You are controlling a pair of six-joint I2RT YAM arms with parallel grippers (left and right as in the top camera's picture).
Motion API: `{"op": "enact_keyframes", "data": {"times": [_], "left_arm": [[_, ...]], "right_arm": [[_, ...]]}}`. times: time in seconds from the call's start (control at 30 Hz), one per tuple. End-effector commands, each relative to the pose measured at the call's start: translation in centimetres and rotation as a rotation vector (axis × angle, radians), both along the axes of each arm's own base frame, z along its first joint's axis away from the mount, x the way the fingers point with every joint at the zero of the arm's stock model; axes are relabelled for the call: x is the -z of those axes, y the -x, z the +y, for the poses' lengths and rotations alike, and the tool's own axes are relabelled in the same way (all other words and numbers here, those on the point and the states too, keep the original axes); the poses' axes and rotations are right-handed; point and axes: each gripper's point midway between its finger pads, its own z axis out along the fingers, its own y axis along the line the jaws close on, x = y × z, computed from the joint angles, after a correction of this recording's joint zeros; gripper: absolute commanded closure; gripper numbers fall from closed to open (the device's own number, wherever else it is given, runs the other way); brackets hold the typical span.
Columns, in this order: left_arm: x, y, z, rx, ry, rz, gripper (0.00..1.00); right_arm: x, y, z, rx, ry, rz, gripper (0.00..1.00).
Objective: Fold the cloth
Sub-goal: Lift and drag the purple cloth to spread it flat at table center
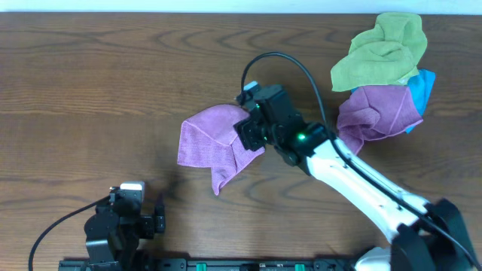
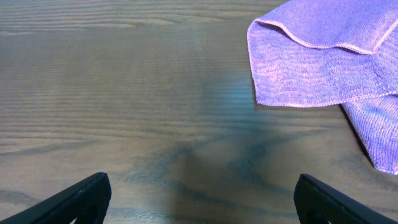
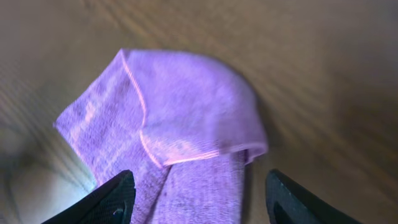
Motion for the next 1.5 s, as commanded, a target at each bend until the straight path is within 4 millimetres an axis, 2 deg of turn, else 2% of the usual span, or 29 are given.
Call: {"op": "enact_keyframes", "data": {"times": [0.0, 0.2, 0.43, 0.57, 0.6, 0.77, 0.87, 0.93, 0.97, 1.0, 1.07, 1.1, 1.13, 1.2, 1.3, 1.4, 1.47], "left_arm": [[-0.1, 0.0, 0.0, 0.01, -0.016, -0.006, 0.05], [-0.1, 0.0, 0.0, 0.011, -0.012, -0.006, 0.05], [-0.1, 0.0, 0.0, 0.01, -0.011, -0.006, 0.05], [-0.1, 0.0, 0.0, 0.01, -0.011, -0.006, 0.05], [-0.1, 0.0, 0.0, 0.01, -0.011, -0.006, 0.05], [-0.1, 0.0, 0.0, 0.01, -0.011, -0.005, 0.05], [-0.1, 0.0, 0.0, 0.01, -0.011, -0.005, 0.05], [-0.1, 0.0, 0.0, 0.01, -0.011, -0.006, 0.05], [-0.1, 0.0, 0.0, 0.01, -0.011, -0.005, 0.05], [-0.1, 0.0, 0.0, 0.01, -0.011, -0.005, 0.05], [-0.1, 0.0, 0.0, 0.011, -0.011, -0.005, 0.05], [-0.1, 0.0, 0.0, 0.01, -0.011, -0.005, 0.05], [-0.1, 0.0, 0.0, 0.01, -0.011, -0.005, 0.05], [-0.1, 0.0, 0.0, 0.01, -0.011, -0.006, 0.05], [-0.1, 0.0, 0.0, 0.01, -0.011, -0.005, 0.05], [-0.1, 0.0, 0.0, 0.01, -0.011, -0.005, 0.05], [-0.1, 0.0, 0.0, 0.01, -0.011, -0.005, 0.05]], "right_arm": [[1.9, 0.7, 1.1, 0.035, -0.055, 0.121, 0.34], [4.6, 1.4, 2.4, 0.133, -0.158, 0.307, 0.36], [7.3, 0.9, 3.8, 0.191, -0.22, 0.393, 0.37], [8.2, 0.5, 4.1, 0.192, -0.227, 0.389, 0.38], [8.2, 0.3, 4.2, 0.192, -0.233, 0.384, 0.39], [7.5, -0.7, 5.0, 0.179, -0.274, 0.336, 0.66], [7.3, -0.9, 5.1, 0.177, -0.281, 0.328, 0.66], [7.6, -1.0, 5.0, 0.183, -0.274, 0.327, 0.53], [7.7, -1.0, 4.9, 0.186, -0.27, 0.328, 0.56], [7.9, -1.0, 4.9, 0.189, -0.266, 0.327, 0.67], [7.7, -1.2, 5.0, 0.185, -0.271, 0.319, 0.82], [7.4, -1.5, 5.2, 0.176, -0.284, 0.3, 0.94], [6.9, -1.8, 5.6, 0.16, -0.303, 0.28, 0.99], [4.6, -2.8, 7.3, 0.102, -0.391, 0.223, 0.99], [0.0, -5.1, 9.4, 0.058, -0.49, 0.109, 0.98], [-3.3, -7.6, 9.9, 0.08, -0.507, -0.003, 0.98], [-4.5, -9.0, 10.1, 0.101, -0.502, -0.063, 0.99]]}}
